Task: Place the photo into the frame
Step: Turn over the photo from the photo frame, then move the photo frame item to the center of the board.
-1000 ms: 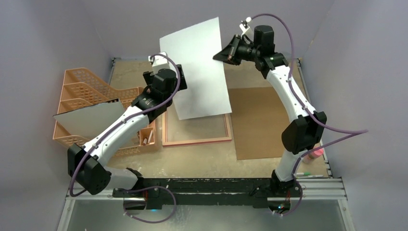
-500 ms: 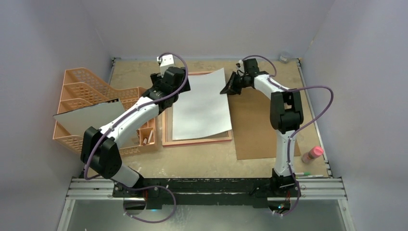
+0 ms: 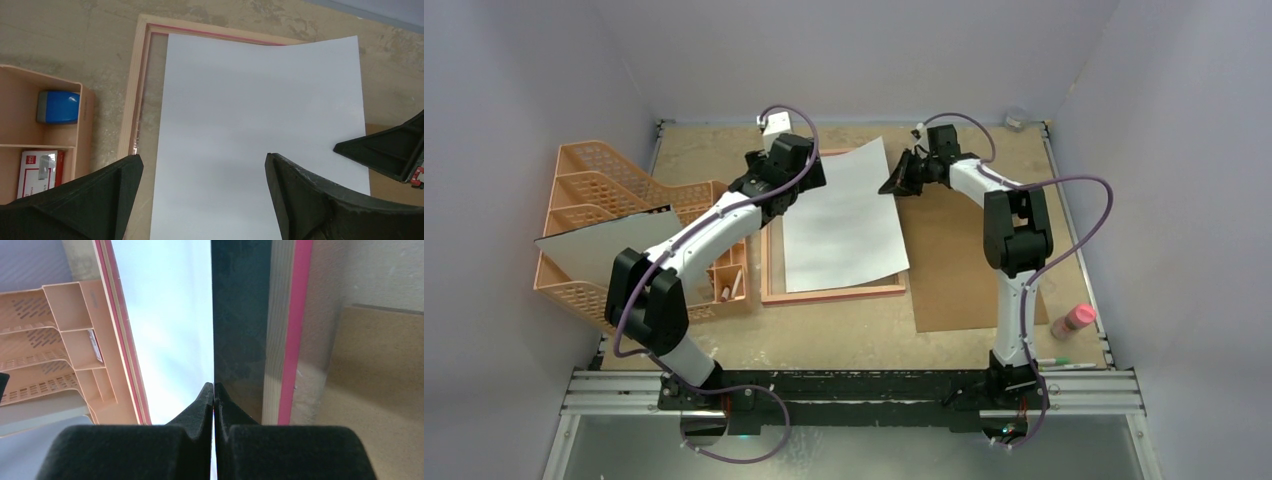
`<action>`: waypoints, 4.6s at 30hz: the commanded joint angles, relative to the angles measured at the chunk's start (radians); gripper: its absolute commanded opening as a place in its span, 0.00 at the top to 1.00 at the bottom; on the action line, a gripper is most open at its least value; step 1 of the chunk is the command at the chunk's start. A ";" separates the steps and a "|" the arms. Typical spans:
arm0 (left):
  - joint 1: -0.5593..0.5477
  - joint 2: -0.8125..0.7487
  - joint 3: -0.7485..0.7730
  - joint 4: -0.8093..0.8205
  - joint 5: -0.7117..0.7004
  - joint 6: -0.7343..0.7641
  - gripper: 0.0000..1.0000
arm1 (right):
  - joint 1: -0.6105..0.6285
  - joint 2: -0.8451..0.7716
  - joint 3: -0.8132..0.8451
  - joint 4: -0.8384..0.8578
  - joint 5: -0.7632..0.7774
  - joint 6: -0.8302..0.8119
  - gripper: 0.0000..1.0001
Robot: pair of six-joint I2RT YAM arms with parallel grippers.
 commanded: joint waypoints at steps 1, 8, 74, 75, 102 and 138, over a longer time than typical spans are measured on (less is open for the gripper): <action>0.007 0.014 0.042 0.033 0.029 -0.024 0.02 | 0.040 -0.025 -0.004 0.072 0.025 0.043 1.00; 0.008 0.020 0.026 0.047 0.067 -0.018 0.02 | 0.083 -0.020 -0.028 0.124 0.074 0.100 1.00; -0.284 0.186 0.038 0.138 0.669 -0.239 0.11 | -0.199 -0.729 -0.633 -0.268 0.869 0.051 0.01; -0.297 0.211 0.055 0.130 0.654 -0.269 0.11 | -0.213 -0.716 -0.623 -0.254 0.847 0.045 0.01; -0.331 0.800 0.756 -0.303 0.306 -0.410 0.10 | -0.484 -0.438 -0.406 -0.058 0.602 -0.039 0.07; -0.321 0.836 0.676 -0.147 0.537 -0.447 0.14 | -0.557 -0.240 -0.425 -0.065 0.358 -0.154 0.07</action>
